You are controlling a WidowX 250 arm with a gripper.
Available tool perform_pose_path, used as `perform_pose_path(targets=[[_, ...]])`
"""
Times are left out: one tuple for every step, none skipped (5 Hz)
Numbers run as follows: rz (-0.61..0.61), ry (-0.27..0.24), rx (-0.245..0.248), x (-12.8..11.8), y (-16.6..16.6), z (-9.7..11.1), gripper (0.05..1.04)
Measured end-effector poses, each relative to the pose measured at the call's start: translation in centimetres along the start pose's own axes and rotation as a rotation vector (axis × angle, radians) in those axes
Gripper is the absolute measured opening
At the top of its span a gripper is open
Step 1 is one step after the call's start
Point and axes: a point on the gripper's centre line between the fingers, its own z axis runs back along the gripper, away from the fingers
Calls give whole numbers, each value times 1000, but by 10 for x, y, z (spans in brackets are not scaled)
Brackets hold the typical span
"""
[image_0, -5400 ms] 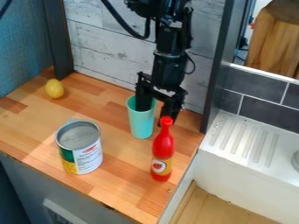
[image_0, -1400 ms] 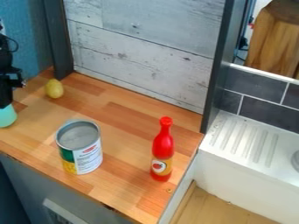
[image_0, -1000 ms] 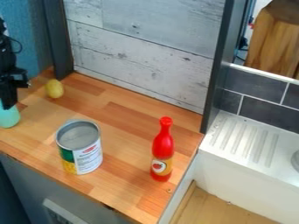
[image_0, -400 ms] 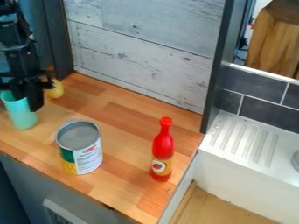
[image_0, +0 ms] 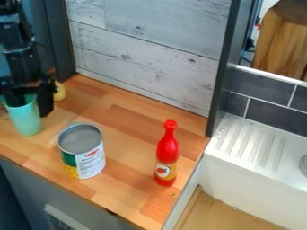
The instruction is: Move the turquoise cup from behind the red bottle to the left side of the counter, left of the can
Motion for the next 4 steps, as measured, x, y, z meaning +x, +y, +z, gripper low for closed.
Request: perform_pose_path(targets=[[14, -93, 104, -13, -14, 53, 1011], [-1, -98, 179, -30, -29, 81, 1006], [-100, -119, 204, -25, -62, 89, 1003], [-346, -110, 182, -10, -123, 90, 1003]])
